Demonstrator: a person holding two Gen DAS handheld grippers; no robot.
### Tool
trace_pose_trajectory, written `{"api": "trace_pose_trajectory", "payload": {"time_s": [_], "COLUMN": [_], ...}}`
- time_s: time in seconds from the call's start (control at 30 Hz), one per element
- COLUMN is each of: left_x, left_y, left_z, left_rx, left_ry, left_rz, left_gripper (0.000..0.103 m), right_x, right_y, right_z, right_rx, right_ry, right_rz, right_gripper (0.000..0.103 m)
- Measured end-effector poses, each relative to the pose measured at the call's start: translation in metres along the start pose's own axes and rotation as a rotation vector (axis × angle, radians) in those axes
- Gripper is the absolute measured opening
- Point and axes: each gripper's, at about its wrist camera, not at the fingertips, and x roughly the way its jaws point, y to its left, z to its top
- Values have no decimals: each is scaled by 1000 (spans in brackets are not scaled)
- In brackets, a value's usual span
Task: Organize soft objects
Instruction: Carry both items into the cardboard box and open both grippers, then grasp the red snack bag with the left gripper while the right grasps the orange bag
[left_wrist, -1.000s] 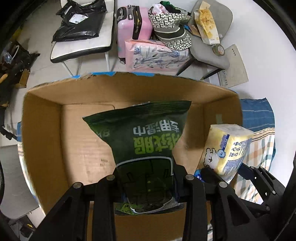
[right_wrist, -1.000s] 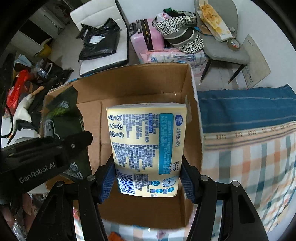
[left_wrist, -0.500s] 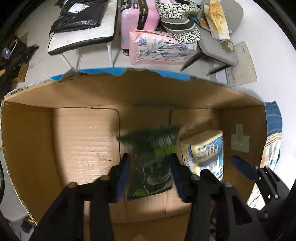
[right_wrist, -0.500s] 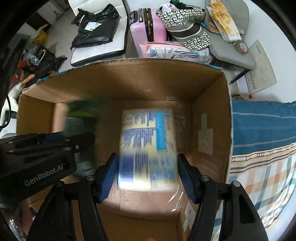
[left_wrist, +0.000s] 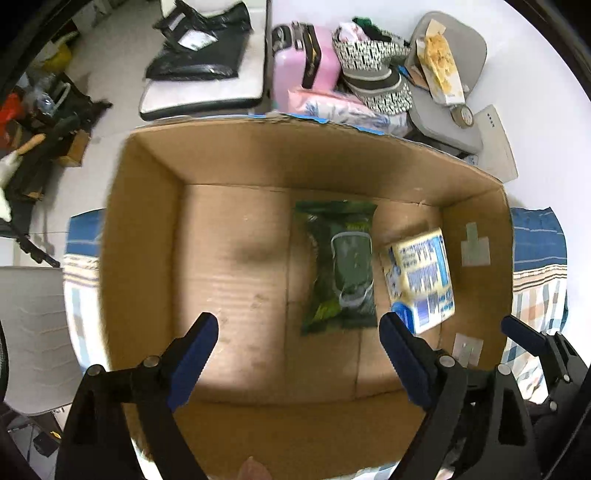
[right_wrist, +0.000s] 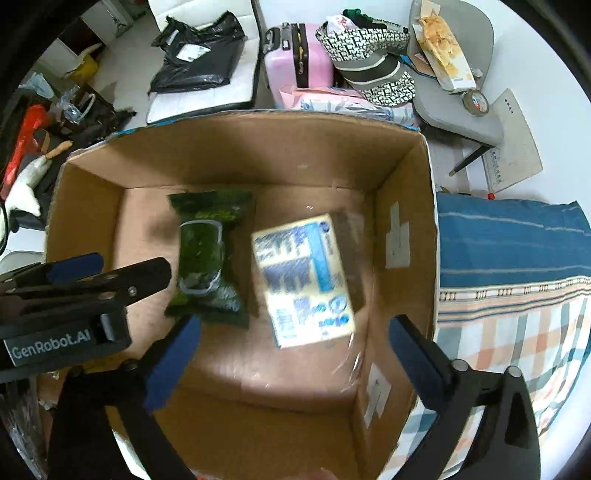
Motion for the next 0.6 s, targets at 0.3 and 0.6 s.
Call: {"api": "trace_pose_trajectory", "payload": {"time_s": [0.3, 0.6], "left_x": [-45, -103], "left_y": [2, -7], "left_z": [-52, -107], "left_rx": [-3, 31], "left_ry": [-108, -242], "left_rz": [39, 67], "left_gripper": [89, 89], "right_x": [-40, -99], "right_y": [9, 16], "right_z": [-57, -110], "right_rx": [15, 30], "right_ry": [-55, -162], "right_rz": [-43, -48], "right_gripper": [103, 103]}}
